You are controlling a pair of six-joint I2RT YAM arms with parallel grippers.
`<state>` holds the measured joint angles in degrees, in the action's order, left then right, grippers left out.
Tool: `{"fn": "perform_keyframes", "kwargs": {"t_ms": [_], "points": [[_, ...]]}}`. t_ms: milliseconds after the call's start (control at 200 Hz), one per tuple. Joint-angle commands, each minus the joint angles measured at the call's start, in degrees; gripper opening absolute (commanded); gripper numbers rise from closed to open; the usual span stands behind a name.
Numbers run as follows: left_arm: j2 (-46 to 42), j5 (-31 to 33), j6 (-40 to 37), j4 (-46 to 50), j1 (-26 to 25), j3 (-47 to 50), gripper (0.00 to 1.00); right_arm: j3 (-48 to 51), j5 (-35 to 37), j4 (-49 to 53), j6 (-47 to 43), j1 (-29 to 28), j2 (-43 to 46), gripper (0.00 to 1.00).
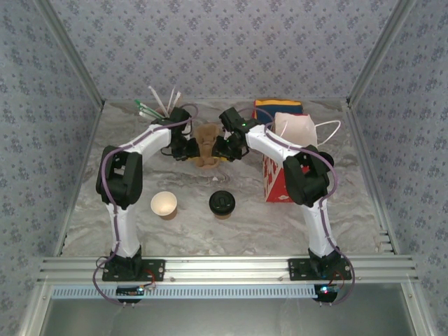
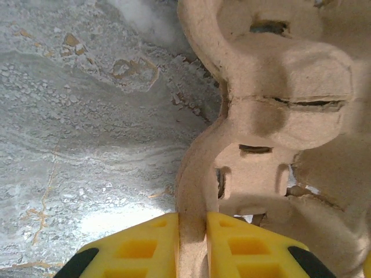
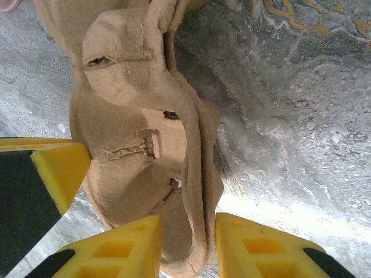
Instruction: Pack the takeout coffee
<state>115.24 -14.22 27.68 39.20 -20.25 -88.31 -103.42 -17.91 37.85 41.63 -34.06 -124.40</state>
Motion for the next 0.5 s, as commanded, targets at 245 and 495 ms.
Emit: {"fn": "perform_keyframes", "kwargs": {"t_ms": [245,495], "points": [[-3.7,0.5,1.0,0.3,-0.1,0.9,0.18,0.6,0.9,0.4,1.0,-0.6,1.0,0.31],[-4.1,0.7,1.0,0.1,-0.3,2.1,0.16,1.9,2.7,0.2,2.2,-0.5,1.8,0.31]]}}
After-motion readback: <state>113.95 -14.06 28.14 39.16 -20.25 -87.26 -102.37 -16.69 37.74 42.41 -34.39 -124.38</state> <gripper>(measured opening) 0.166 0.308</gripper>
